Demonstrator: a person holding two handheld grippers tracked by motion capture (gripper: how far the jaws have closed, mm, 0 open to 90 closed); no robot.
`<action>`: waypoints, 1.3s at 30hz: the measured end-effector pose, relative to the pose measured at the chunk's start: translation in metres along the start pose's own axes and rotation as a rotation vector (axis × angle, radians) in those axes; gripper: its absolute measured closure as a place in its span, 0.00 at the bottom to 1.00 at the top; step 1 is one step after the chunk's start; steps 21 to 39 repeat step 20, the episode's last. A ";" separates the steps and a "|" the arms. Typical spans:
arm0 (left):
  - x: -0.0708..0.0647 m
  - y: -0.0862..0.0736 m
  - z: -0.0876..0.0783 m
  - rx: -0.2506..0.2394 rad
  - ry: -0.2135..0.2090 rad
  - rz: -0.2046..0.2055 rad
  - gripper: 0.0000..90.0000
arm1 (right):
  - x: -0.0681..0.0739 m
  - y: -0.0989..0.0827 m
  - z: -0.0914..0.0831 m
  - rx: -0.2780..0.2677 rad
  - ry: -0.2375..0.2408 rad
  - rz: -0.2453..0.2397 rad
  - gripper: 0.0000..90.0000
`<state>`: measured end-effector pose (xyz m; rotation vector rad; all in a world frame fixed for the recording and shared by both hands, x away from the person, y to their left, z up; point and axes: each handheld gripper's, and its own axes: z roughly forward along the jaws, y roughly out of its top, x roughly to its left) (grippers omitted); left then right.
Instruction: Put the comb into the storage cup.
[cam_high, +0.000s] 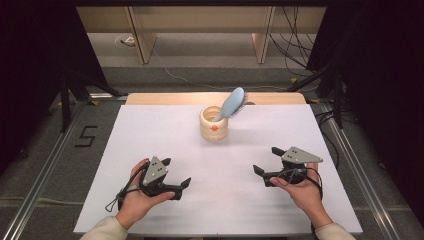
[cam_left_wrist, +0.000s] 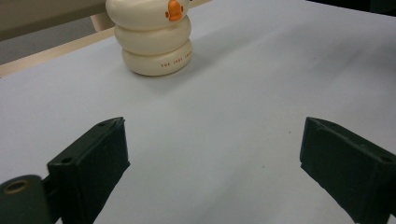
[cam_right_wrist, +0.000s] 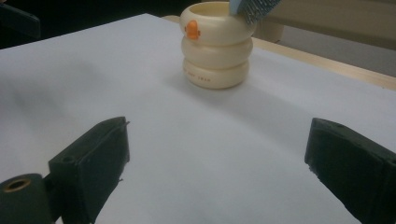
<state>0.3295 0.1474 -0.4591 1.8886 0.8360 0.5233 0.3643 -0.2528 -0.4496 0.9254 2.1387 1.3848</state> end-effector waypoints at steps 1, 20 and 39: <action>0.000 0.000 0.000 0.000 0.000 0.000 0.08 | 0.000 -0.002 -0.002 -0.001 -0.001 0.002 0.08; 0.000 -0.001 0.001 0.004 -0.005 -0.003 0.08 | 0.004 -0.010 -0.004 -0.011 -0.002 0.023 0.08; 0.000 -0.001 0.001 0.004 -0.005 -0.003 0.08 | 0.004 -0.010 -0.004 -0.011 -0.002 0.023 0.08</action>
